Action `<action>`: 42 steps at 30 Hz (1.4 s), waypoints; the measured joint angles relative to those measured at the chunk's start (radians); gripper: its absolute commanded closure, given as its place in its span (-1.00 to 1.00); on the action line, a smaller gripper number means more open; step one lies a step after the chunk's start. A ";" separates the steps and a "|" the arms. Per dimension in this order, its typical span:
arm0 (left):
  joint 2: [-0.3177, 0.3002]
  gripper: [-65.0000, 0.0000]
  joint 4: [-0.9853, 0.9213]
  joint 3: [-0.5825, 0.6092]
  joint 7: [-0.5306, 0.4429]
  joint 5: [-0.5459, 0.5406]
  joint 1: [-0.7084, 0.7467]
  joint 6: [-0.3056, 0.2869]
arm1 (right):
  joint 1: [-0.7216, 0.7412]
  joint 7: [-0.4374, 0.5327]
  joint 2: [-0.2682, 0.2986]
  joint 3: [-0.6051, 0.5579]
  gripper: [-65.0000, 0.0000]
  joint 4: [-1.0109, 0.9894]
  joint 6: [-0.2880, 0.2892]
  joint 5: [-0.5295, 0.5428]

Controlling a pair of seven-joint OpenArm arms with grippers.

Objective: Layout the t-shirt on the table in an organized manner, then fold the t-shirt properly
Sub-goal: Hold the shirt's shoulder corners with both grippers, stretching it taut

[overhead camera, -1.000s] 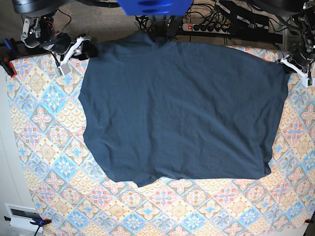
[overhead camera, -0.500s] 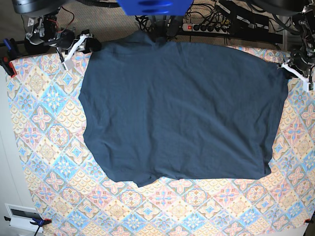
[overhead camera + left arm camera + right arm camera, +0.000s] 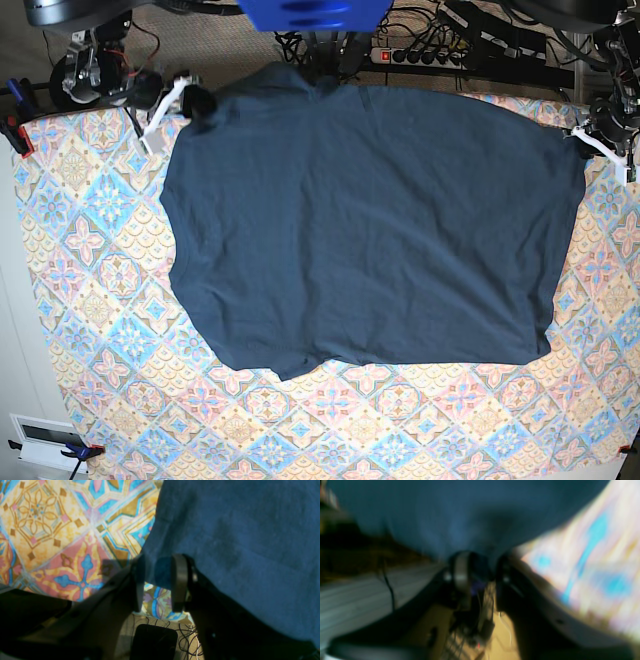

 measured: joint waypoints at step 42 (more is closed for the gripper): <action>-0.041 0.07 -0.174 -0.087 0.002 -0.208 0.037 0.000 | -0.002 -0.006 -0.001 0.029 1.00 0.007 0.003 0.010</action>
